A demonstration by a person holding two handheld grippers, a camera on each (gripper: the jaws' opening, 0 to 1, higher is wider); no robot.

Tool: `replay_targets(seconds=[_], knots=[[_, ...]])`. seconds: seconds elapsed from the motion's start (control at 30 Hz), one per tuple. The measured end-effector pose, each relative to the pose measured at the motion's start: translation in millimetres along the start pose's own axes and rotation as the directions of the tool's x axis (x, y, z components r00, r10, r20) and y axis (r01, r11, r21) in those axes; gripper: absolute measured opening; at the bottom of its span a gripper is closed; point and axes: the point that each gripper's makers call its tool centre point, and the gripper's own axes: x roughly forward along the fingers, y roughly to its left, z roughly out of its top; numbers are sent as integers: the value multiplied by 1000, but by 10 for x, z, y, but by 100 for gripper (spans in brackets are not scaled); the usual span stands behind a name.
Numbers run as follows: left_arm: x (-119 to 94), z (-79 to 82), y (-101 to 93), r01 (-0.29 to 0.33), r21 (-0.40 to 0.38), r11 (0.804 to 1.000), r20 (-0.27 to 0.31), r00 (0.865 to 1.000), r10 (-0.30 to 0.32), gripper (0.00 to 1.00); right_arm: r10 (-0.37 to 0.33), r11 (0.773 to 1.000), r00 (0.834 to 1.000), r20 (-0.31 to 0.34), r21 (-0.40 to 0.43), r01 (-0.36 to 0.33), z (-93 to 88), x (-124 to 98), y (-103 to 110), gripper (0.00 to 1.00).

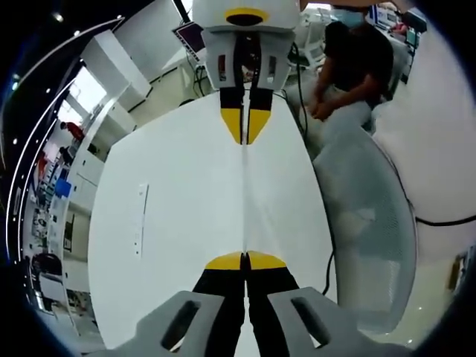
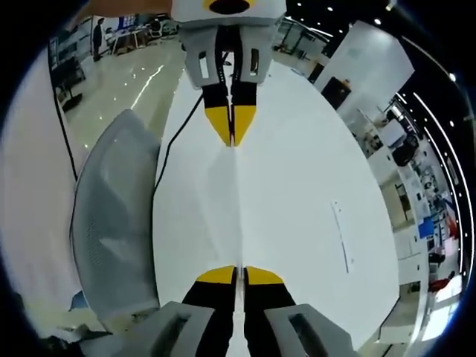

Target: Arrange the food packaging bags into a neat stack by flattening each bag and aligning their edges.

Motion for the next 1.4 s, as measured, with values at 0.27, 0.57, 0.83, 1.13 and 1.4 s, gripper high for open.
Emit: replay_targets(seconds=[0.27,0.57,0.83,1.13,1.4], knots=[[-6,0,9,-17,25,1000,15,1000,17,0,13,999,1000,16,33,-14,33,4,26,6],[-7,13,35,-33,51,998,24,999,32,0,33,995,996,86,94,-42,194,-54,-10,7],[-14,22,35,-41,68,997,27,999,40,0,51,985,985,166,157,-77,399,-143,-19,7],[-51,39,24,-57,75,996,34,998,55,0,55,983,981,189,165,-86,502,-183,-47,6],[-74,66,23,-70,79,994,45,997,67,0,61,978,976,211,182,-100,555,-212,-88,5]])
